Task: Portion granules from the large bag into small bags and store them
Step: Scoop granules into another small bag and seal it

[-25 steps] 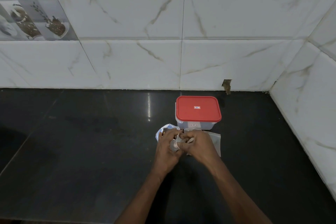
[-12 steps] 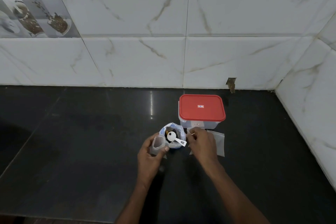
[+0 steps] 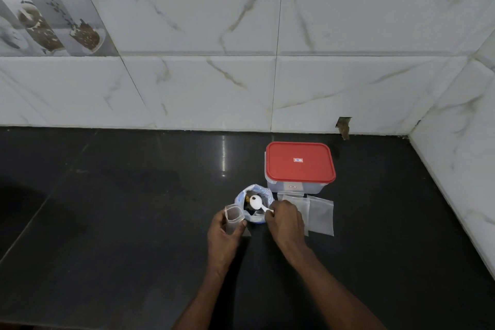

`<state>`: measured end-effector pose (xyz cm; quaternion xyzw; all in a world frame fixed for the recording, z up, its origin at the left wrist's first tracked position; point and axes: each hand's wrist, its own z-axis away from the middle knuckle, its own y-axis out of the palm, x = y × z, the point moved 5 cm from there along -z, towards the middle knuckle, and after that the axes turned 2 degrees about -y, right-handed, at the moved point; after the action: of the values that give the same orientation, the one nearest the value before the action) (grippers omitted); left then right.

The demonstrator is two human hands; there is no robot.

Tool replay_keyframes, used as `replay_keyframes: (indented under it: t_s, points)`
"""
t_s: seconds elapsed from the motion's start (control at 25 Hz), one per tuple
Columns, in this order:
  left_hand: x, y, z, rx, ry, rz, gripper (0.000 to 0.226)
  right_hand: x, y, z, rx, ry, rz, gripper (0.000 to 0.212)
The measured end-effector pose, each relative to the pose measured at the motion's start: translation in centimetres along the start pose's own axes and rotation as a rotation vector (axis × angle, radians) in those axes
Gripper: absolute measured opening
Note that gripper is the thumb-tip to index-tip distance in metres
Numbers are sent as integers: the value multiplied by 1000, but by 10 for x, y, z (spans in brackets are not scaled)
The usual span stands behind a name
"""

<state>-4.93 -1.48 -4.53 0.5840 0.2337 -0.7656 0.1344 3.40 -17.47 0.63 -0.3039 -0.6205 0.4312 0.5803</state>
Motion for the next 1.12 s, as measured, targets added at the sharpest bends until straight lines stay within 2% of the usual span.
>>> replay_keyframes:
  t_s: [0.16, 0.32, 0.52, 0.64, 0.68, 0.8, 0.88, 1.04, 1.12]
  points:
    - [-10, 4, -9, 64, 19, 92, 35, 10, 6, -4, -61, -157, 112, 26]
    - [-13, 9, -14, 133, -11, 171, 30, 16, 29, -2, -9, -326, 241, 38]
    - [-3, 12, -17, 149, -45, 269, 30, 23, 38, 0, 68, -312, 242, 29]
    - [-2, 12, -17, 139, -37, 308, 40, 35, 33, 1, 65, -332, 198, 14]
    - [-2, 12, -18, 135, -35, 312, 42, 34, 30, -2, 55, -301, 127, 5]
    - [-4, 14, -15, 145, -24, 307, 43, 9, 26, -16, 22, 43, -196, 23]
    - [-6, 15, -12, 143, -23, 320, 41, -2, 22, -16, 0, 197, -383, 25]
    - [-12, 14, -12, 117, -16, 272, 31, -13, 0, -4, -9, 356, -710, 16]
    - [-13, 14, -14, 104, -9, 205, 31, -17, -15, 3, -46, 349, -773, 16]
